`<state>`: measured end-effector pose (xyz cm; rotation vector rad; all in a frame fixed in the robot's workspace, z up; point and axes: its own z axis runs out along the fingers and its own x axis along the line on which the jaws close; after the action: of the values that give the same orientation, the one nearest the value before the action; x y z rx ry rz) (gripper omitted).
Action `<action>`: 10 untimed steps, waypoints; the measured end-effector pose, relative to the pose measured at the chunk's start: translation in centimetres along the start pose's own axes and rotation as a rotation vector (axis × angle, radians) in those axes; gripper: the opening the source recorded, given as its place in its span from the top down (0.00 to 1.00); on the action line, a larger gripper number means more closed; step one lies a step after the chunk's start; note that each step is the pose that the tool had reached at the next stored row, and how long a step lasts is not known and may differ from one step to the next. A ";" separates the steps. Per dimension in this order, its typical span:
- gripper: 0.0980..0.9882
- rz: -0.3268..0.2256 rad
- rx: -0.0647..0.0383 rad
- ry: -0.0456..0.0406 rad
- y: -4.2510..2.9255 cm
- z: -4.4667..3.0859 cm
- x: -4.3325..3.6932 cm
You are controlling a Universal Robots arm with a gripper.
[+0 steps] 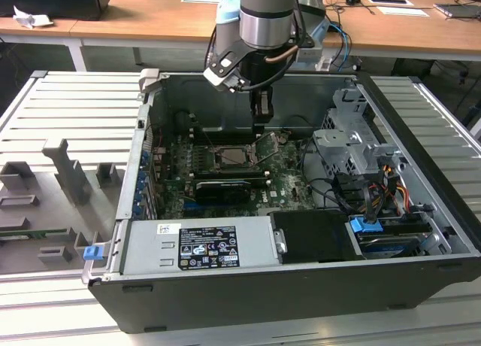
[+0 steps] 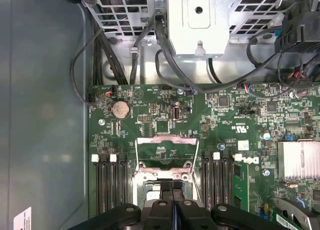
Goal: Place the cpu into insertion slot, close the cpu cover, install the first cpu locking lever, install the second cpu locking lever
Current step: 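Close the cpu cover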
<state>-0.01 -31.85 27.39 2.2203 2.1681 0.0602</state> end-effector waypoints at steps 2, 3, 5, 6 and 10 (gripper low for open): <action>0.99 0.000 0.000 0.0000 0.31 0.02 0.01; 0.99 0.000 0.000 -0.0001 0.42 0.02 0.01; 0.99 0.000 0.000 -0.0001 0.64 0.03 0.02; 0.99 0.000 0.000 -0.0001 0.73 0.03 0.02; 0.99 0.000 0.000 -0.0001 1.15 0.06 0.03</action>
<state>1.14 -31.85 27.40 2.2204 2.1682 0.0600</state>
